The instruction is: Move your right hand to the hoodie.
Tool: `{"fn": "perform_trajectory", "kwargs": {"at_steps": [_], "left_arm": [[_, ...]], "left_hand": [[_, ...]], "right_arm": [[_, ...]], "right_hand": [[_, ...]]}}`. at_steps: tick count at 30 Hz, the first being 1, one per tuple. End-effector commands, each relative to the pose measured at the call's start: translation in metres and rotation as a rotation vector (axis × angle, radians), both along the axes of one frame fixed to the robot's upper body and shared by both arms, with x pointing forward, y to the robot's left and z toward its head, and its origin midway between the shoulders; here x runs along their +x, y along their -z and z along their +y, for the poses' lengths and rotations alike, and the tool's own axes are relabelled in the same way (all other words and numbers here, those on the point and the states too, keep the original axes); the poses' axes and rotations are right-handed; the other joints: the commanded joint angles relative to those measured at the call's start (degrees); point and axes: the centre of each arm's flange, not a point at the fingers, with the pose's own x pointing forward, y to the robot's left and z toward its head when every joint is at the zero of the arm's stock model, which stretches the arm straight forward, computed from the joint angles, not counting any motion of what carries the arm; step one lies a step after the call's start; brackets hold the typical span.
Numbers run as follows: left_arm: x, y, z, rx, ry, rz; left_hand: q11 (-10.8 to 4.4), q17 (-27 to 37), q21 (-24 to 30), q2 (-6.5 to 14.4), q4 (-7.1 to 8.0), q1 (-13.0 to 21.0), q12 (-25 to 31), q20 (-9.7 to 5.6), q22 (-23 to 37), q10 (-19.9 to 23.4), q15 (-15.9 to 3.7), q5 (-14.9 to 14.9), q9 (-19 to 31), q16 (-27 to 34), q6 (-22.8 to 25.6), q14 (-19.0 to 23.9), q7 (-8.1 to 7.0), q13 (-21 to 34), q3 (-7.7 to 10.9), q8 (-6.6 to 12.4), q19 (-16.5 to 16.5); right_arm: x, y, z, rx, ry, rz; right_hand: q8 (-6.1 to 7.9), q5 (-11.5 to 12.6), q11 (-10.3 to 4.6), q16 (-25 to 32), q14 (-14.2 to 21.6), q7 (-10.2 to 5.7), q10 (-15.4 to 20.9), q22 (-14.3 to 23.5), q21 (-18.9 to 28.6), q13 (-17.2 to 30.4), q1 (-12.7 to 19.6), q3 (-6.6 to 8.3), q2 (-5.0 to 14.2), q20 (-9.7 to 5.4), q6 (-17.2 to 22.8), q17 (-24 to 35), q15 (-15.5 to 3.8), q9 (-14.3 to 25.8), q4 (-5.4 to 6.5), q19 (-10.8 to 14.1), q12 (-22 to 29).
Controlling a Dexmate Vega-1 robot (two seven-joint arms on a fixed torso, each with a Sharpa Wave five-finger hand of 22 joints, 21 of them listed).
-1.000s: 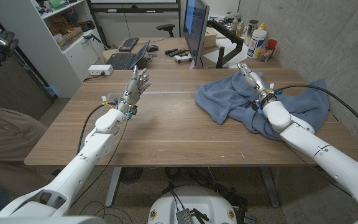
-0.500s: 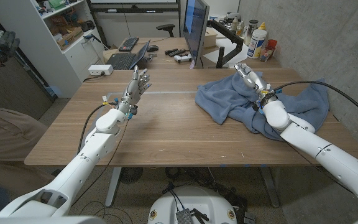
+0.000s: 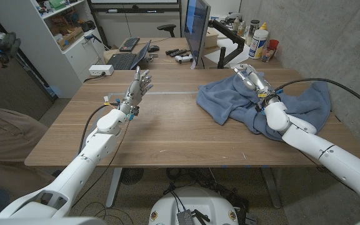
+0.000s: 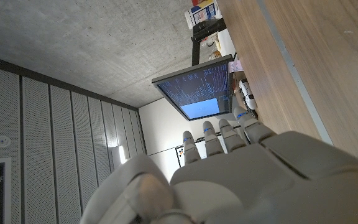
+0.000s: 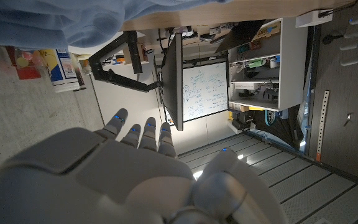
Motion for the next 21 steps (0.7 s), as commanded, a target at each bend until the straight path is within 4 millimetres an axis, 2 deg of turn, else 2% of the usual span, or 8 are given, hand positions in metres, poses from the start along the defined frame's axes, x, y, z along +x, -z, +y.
{"fn": "perform_trajectory", "kwargs": {"at_steps": [1,21], "left_arm": [[-0.0005,-0.0013,0.0016,0.006,0.000,0.002],[-0.0059,-0.0016,0.0034,0.015,-0.008,0.010]], "left_hand": [[0.41,0.1,0.2,0.5,-0.07,0.0,0.3,0.02,0.3,0.0,-1.68,-0.1,0.2,0.1,0.7,-0.7,-0.27,0.2,0.07,0.46,0.1],[0.32,0.1,-0.1,0.6,-0.23,0.3,0.3,0.06,0.3,0.0,-1.29,-0.1,0.1,-0.1,1.1,-1.7,-0.12,0.2,0.21,0.49,-0.8]], "right_arm": [[-0.0015,0.0031,0.0002,-0.085,0.094,-0.030],[-0.0007,0.0097,-0.0020,-0.193,0.192,-0.002]], "right_hand": [[0.28,0.2,-0.14,-0.2,-0.6,-0.27,-0.1,0.3,-0.2,0.3,0.5,0.16,0.89,0.13,0.3,0.1,0.15,0.1,-0.15,-0.2,-0.2],[0.25,0.2,-0.11,-0.2,-1.1,-0.21,-0.5,0.3,-0.9,0.3,0.9,0.02,0.12,0.28,0.3,0.1,0.03,0.1,-0.63,-0.4,-0.4]]}}
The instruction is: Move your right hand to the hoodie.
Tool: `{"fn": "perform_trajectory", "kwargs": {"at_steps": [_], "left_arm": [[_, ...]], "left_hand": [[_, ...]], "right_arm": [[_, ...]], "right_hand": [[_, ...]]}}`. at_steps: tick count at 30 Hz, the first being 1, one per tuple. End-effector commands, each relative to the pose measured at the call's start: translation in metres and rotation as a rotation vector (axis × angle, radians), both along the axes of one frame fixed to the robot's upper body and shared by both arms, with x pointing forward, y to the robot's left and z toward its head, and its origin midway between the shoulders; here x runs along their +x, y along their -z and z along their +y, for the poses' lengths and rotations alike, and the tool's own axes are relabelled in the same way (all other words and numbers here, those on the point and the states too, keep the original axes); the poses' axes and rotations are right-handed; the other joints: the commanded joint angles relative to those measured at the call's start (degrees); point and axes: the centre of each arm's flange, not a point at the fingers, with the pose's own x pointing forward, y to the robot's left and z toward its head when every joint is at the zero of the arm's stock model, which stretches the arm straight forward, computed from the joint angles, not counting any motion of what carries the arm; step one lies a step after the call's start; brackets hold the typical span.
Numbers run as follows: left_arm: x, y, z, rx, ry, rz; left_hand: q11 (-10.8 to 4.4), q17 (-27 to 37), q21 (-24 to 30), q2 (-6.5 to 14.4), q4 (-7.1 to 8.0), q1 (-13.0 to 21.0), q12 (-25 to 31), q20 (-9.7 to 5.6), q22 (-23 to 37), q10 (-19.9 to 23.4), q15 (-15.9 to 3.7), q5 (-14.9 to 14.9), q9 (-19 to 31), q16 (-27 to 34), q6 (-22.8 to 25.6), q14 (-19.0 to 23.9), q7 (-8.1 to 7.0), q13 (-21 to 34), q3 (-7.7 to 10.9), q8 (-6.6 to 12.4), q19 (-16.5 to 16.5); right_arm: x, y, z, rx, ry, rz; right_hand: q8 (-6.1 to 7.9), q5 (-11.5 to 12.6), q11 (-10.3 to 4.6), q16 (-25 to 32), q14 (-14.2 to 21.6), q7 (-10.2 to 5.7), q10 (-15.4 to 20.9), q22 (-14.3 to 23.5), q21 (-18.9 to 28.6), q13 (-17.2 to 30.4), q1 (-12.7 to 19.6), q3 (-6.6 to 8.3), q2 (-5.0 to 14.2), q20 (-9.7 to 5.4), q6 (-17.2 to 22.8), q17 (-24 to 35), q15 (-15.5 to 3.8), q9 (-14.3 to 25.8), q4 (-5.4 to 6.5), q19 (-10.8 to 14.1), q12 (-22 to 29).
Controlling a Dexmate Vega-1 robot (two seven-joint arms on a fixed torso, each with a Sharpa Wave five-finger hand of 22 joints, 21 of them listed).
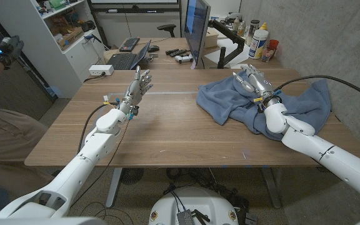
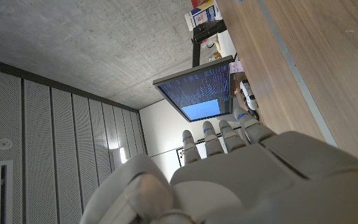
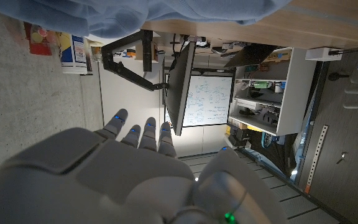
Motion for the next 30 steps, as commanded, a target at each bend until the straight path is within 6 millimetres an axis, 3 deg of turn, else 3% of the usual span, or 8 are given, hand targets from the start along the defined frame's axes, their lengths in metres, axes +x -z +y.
{"fn": "perform_trajectory", "kwargs": {"at_steps": [1,30], "left_arm": [[-0.002,0.001,0.002,0.003,-0.006,0.012],[-0.009,-0.003,-0.003,0.027,-0.004,0.005]], "left_hand": [[0.33,0.1,-0.1,0.6,-0.26,0.4,0.3,-0.03,0.3,0.0,-1.12,-0.1,0.1,-0.1,0.6,-0.6,-0.26,0.2,0.25,0.26,-0.3],[0.56,0.1,0.0,0.9,-0.74,1.5,0.3,0.02,0.3,-0.1,-0.93,-0.3,0.1,-0.1,0.5,-0.9,-0.09,0.2,0.77,0.14,-0.7]], "right_arm": [[0.001,0.003,-0.001,-0.071,0.055,0.028],[0.007,0.019,-0.008,-0.138,0.089,0.107]], "right_hand": [[0.25,0.2,0.15,0.1,-0.6,-0.24,-0.3,0.3,-0.4,0.3,0.4,0.03,-0.08,0.25,0.3,0.1,0.00,0.1,-0.16,-0.4,0.0],[0.12,0.2,0.07,0.2,-1.0,-0.03,-0.5,0.3,-1.3,0.3,0.3,-0.12,-0.31,0.14,0.0,0.1,0.14,0.1,-0.27,-0.4,-0.1]]}}
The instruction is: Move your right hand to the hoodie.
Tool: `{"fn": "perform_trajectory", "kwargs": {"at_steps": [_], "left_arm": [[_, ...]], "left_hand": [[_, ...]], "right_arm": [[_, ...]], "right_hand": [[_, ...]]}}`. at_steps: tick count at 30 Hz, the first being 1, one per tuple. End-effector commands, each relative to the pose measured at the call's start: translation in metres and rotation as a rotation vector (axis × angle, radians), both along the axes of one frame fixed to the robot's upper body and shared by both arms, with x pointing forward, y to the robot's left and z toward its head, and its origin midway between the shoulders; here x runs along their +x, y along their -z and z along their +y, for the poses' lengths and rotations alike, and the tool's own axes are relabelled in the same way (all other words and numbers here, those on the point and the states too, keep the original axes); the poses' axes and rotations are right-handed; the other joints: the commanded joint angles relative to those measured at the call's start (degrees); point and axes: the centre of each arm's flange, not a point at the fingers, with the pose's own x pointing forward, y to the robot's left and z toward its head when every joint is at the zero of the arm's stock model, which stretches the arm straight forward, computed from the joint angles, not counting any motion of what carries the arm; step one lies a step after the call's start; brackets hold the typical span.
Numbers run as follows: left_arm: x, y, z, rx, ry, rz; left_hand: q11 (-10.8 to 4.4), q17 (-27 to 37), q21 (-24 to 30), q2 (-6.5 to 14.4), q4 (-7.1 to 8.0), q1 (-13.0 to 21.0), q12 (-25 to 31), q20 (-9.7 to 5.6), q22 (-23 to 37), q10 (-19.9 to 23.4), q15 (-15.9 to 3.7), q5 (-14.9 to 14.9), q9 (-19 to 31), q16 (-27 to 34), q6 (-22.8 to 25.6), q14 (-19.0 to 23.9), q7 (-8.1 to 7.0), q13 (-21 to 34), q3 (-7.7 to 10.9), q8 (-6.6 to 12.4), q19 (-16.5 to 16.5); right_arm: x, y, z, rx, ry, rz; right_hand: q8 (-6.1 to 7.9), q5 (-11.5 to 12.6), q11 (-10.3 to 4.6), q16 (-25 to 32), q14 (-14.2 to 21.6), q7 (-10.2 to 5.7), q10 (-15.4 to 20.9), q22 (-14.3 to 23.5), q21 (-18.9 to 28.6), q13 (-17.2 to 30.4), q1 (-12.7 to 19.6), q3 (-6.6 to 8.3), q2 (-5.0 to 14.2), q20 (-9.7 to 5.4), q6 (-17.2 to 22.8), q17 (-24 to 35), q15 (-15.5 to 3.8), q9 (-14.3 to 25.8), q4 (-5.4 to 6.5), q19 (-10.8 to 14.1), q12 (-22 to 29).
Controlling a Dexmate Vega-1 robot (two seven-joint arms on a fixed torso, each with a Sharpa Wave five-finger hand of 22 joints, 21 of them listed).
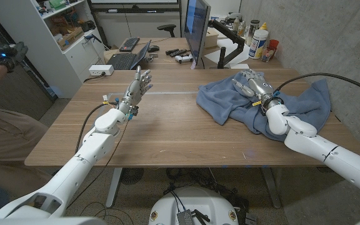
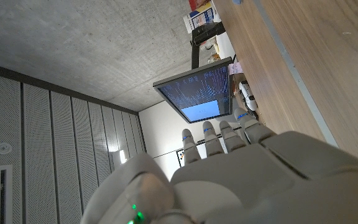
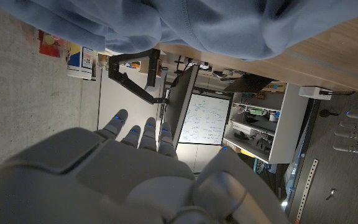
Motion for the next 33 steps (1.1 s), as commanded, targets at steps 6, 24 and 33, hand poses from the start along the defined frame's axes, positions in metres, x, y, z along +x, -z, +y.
{"fn": "perform_trajectory", "kwargs": {"at_steps": [6,24,33], "left_arm": [[-0.001,-0.003,-0.003,0.016,0.006,0.002],[0.000,-0.003,-0.007,0.023,0.019,0.006],[0.000,-0.003,-0.006,0.025,0.019,0.005]], "left_hand": [[0.27,0.1,0.0,0.2,-0.06,0.8,0.3,-0.01,0.3,0.2,-1.17,-0.3,0.1,-0.1,0.0,-0.2,-0.08,0.2,0.10,0.15,-0.3],[0.31,0.1,0.0,0.2,-0.15,1.1,0.2,-0.11,0.3,0.2,-1.18,-0.4,0.1,0.0,0.0,-0.4,-0.01,0.2,0.24,0.10,-0.4],[0.44,0.1,0.1,0.2,-0.15,1.2,0.3,-0.21,0.3,0.2,-1.22,-0.5,0.1,0.0,0.0,-0.6,-0.02,0.2,0.27,0.08,-0.4]], "right_arm": [[0.010,0.013,-0.008,-0.034,0.030,0.075],[0.016,0.019,-0.012,-0.045,0.046,0.111],[0.018,0.021,-0.015,-0.037,0.050,0.125]], "right_hand": [[0.12,0.2,0.17,0.2,-0.6,0.00,-0.6,0.3,-0.6,0.3,0.2,-0.17,-0.34,0.01,0.1,0.1,-0.27,0.1,-0.26,-0.3,-0.1],[0.10,0.2,0.27,0.3,-0.8,-0.04,-0.6,0.4,-1.2,0.3,-0.1,-0.32,-0.38,-0.02,0.0,0.1,-0.41,0.1,-0.19,-0.3,-0.1],[0.11,0.2,0.08,0.3,-0.8,-0.04,-0.7,0.4,-1.4,0.3,-0.2,-0.41,-0.43,0.03,0.1,0.2,-0.48,0.1,-0.12,-0.3,-0.1]]}}
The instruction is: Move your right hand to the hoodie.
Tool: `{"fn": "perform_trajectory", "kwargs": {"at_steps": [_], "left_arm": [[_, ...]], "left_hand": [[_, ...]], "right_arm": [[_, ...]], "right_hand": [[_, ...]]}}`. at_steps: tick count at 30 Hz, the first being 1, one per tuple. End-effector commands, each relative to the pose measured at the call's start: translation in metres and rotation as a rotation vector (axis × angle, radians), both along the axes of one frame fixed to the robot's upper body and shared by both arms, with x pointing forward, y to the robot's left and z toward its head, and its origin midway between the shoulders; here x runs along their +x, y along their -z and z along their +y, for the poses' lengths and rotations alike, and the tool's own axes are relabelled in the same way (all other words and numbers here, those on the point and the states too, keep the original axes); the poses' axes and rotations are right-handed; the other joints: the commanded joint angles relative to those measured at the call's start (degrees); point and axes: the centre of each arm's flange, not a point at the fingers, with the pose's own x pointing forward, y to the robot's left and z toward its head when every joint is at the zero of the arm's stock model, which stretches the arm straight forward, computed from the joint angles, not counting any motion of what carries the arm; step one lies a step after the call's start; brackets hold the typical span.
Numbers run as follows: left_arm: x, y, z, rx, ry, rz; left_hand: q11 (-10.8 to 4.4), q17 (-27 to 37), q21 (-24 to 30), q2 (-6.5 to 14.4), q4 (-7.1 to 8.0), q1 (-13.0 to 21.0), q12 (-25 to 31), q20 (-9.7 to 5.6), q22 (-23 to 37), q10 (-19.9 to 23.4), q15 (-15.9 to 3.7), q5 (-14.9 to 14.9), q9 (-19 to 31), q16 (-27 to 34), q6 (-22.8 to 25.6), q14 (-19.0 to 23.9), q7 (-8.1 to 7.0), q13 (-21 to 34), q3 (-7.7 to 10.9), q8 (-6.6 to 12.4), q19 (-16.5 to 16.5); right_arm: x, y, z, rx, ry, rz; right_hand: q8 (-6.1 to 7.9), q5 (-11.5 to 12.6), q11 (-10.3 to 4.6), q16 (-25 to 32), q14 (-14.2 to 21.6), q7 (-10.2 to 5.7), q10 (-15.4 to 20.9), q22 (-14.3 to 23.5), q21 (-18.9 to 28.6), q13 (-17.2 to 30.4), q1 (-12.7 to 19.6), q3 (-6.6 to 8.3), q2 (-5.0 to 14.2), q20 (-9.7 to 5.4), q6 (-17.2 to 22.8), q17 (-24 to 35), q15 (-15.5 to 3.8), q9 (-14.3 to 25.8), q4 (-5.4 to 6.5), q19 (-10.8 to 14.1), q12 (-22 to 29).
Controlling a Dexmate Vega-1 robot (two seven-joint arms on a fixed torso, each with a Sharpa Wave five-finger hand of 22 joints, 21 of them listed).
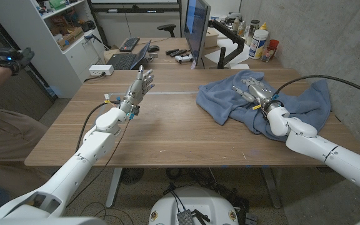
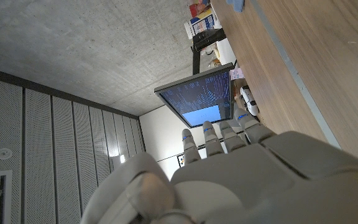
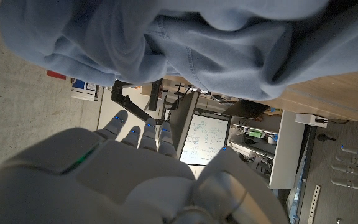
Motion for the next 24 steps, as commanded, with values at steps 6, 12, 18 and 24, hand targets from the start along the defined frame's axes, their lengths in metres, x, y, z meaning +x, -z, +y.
{"fn": "perform_trajectory", "kwargs": {"at_steps": [6,12,18,24], "left_arm": [[0.0011,0.0021,-0.0002,0.005,0.005,0.010],[-0.0001,0.0023,-0.0005,0.003,0.001,0.011],[0.0015,0.0056,-0.0009,-0.026,0.016,0.029],[0.0019,0.0064,-0.0017,-0.016,0.011,0.028]], "left_hand": [[0.35,0.1,0.1,0.0,0.09,0.5,0.2,0.06,0.3,0.2,-0.89,-0.1,0.1,0.0,0.1,-0.3,0.04,0.2,0.04,0.09,-0.1],[0.38,0.1,0.1,0.0,0.10,0.5,0.3,0.02,0.3,0.2,-0.91,-0.2,0.1,0.0,0.1,-0.4,0.04,0.2,0.06,0.07,-0.1],[0.41,0.1,0.1,0.0,0.11,0.5,0.3,-0.03,0.3,0.2,-0.94,-0.2,0.1,0.0,0.1,-0.4,0.06,0.2,0.07,0.06,-0.1],[0.40,0.1,0.1,0.0,0.12,0.6,0.3,-0.04,0.3,0.2,-0.95,-0.3,0.1,0.0,0.1,-0.4,0.01,0.2,0.08,0.04,-0.1]], "right_arm": [[0.0042,0.0060,-0.0041,0.000,0.009,0.034],[0.0058,0.0078,-0.0056,0.009,0.003,0.042],[0.0067,0.0093,-0.0065,0.008,0.004,0.050],[0.0074,0.0117,-0.0075,0.012,0.010,0.059]], "right_hand": [[0.14,0.1,-0.02,0.4,-0.5,-0.12,-0.3,0.1,-0.4,0.3,-0.6,-0.43,-0.64,0.03,0.1,0.2,-0.16,0.2,0.27,-0.2,-0.1],[0.15,0.1,-0.11,0.4,-0.5,-0.13,-0.2,0.1,-0.6,0.3,-1.1,-0.70,-0.83,0.06,0.2,0.2,-0.19,0.2,0.48,-0.1,-0.1],[0.16,0.1,-0.14,0.5,-0.5,-0.16,-0.2,0.1,-0.7,0.3,-1.5,-0.94,-0.98,0.05,0.2,0.3,-0.25,0.2,0.69,0.0,-0.1],[0.26,0.1,-0.12,0.5,-0.4,-0.22,-0.2,0.2,-0.9,0.3,-1.9,-1.22,-1.13,0.12,0.5,0.3,-0.18,0.2,0.95,0.1,-0.1]]}}
